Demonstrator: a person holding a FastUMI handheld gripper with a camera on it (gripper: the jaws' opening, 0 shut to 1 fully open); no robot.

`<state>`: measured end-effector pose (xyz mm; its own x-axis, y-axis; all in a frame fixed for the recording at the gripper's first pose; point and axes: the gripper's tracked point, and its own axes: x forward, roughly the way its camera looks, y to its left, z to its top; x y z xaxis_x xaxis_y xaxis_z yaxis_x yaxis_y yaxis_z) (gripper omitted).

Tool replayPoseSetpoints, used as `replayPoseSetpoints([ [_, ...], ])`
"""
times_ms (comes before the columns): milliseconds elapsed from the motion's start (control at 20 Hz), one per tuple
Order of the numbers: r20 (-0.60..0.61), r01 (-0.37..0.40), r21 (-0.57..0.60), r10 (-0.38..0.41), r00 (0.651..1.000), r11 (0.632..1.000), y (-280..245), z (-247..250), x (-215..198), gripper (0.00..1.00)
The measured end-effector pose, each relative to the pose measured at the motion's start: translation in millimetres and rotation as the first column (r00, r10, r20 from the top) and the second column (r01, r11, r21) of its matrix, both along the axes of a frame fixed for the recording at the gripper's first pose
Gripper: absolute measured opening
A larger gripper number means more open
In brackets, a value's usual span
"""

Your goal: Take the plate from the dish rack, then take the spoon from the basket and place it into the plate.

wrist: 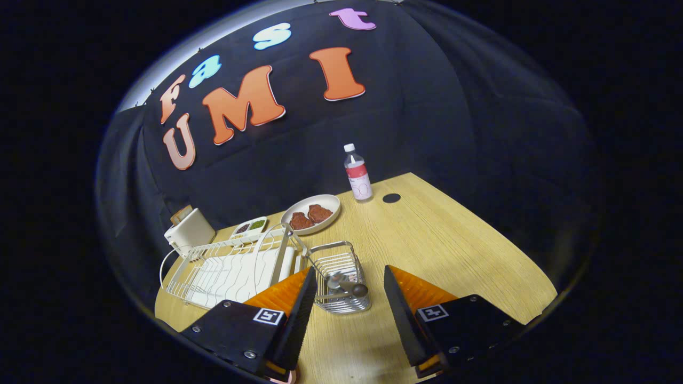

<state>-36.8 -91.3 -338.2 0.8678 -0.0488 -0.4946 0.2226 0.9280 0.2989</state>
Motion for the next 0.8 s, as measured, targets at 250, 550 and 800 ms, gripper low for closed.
replayPoseSetpoints([
  [250, 0.090, -0.038, 0.000, 0.037, 0.995, 0.999, 7, -12, 18, 0.73],
  [550, 0.083, -0.058, -0.066, 0.064, 0.994, 0.996, 7, -22, 37, 0.31],
  [800, 0.091, -0.136, -0.172, 0.153, 0.984, 0.976, 22, 1, 48, 0.16],
])
